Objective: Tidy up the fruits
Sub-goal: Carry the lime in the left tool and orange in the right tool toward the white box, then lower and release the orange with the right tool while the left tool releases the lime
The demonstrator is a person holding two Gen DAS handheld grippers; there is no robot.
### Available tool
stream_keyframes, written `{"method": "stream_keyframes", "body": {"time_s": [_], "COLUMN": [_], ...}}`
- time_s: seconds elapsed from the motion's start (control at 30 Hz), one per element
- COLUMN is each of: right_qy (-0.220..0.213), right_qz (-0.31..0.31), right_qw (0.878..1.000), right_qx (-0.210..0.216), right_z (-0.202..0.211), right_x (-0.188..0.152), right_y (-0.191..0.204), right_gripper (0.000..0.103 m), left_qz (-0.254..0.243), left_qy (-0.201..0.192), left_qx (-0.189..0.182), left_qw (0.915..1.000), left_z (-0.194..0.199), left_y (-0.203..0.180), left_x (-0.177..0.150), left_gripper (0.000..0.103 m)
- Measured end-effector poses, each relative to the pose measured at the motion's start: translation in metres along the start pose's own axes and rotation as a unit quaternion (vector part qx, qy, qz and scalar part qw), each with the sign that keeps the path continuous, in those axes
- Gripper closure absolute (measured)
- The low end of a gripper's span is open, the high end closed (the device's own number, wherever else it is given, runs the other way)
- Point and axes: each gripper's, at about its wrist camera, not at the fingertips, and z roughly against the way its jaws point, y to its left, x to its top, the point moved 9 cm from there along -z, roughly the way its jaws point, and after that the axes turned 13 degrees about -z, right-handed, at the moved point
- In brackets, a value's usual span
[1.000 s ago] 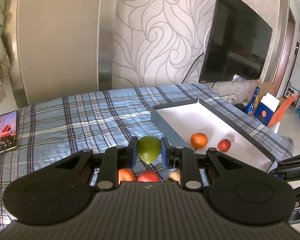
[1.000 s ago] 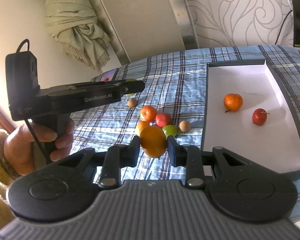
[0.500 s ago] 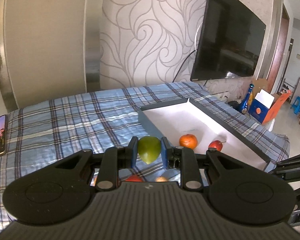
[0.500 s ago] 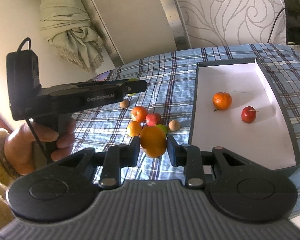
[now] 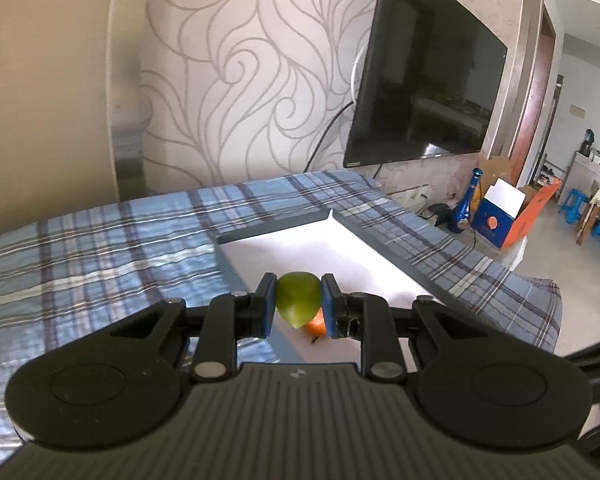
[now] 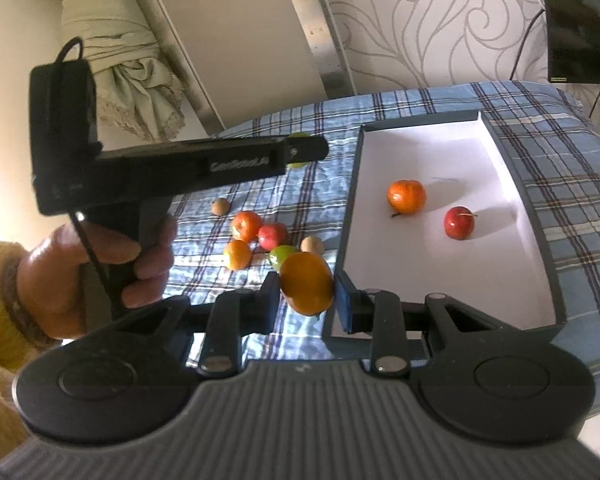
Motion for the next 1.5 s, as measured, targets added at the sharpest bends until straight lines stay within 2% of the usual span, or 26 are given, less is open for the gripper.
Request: {"method": "stream_keyframes", "body": {"time_s": [0.23, 0.4, 0.77, 1.1, 1.5], "right_qy": [-0.004, -0.007, -0.001, 0.002, 0.005], "right_qz": [-0.009, -0.020, -0.013, -0.016, -0.023], "right_qw": [1.000, 0.999, 0.999, 0.999, 0.998], "right_qx": [-0.011, -0.024, -0.044, -0.046, -0.056], "right_z": [0.004, 0.006, 0.007, 0.006, -0.008], "right_x": [0.004, 0.008, 0.014, 0.018, 0.031], "right_y": [-0.016, -0.031, -0.052, -0.062, -0.085], "right_gripper": [0.071, 0.071, 0.071, 0.071, 0.071], "left_qz": [-0.001, 0.011, 0.021, 0.023, 0.016], "left_qy": [0.000, 0.014, 0.052, 0.071, 0.078], "left_qx": [-0.011, -0.017, -0.001, 0.029, 0.038], "left_qw": [0.9999, 0.9997, 0.9984, 0.9968, 0.9961], "left_z": [-0.030, -0.061, -0.115, -0.130, -0.136], "left_y": [-0.015, -0.026, -0.038, -0.029, -0.031], "left_x": [0.016, 0.025, 0.022, 0.017, 0.016], "left_gripper": [0.076, 0.076, 0.076, 0.075, 0.075]}}
